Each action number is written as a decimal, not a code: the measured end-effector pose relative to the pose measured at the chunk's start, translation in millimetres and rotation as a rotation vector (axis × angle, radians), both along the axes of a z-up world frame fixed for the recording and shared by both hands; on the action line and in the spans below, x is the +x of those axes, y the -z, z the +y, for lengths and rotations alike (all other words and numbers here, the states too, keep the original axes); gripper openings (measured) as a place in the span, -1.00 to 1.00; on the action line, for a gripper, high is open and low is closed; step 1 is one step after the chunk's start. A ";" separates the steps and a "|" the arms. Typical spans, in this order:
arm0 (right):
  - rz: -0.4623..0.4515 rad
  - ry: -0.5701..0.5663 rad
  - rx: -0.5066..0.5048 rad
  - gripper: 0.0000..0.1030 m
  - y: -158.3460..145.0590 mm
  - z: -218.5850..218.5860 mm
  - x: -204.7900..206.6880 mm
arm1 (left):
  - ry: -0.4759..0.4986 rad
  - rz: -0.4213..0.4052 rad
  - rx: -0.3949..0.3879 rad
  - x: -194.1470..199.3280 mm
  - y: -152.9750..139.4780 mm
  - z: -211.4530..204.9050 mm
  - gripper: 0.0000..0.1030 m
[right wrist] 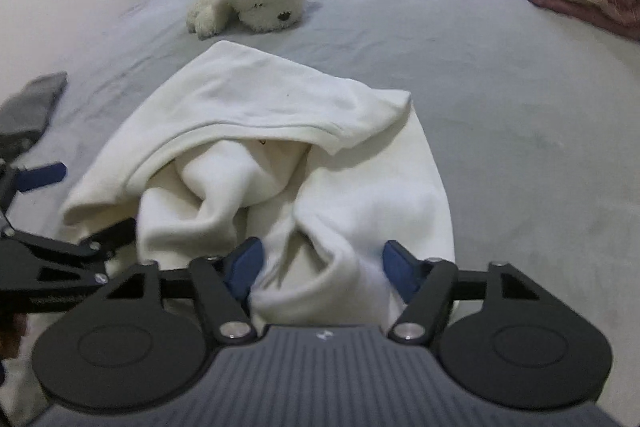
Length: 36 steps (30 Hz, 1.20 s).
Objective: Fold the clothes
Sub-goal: 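Reach both grippers toward the crumpled white shirt and close on its fabric, then lift the white shirt high with both grippers, shaking it open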
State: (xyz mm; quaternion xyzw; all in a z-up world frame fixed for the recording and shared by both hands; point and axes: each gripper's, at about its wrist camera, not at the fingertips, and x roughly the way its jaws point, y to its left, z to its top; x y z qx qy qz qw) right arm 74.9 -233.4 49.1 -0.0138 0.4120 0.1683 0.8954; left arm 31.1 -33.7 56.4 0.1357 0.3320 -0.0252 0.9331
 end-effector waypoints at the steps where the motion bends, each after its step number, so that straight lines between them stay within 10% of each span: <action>1: -0.007 0.006 -0.009 -0.03 0.0 -1.9 -0.4 | 0.008 0.002 -0.005 1.8 0.1 -0.4 0.98; 4: -0.025 0.042 -0.028 -0.78 -1.1 -13.7 -1.5 | 0.030 0.031 -0.013 6.9 2.1 -3.2 0.53; 8: -0.065 0.097 -0.043 -0.80 -9.8 -31.1 -3.7 | 0.048 0.054 -0.062 6.4 -3.1 -2.9 -0.73; 17: -0.242 0.155 -0.199 -0.84 -34.4 -29.5 -28.1 | 0.085 -0.004 -0.126 -9.8 -31.6 11.6 -0.85; 36: -0.634 0.516 -0.151 -0.87 -88.3 -83.5 -68.7 | 0.092 -0.248 -0.282 -41.8 -91.0 68.5 -0.85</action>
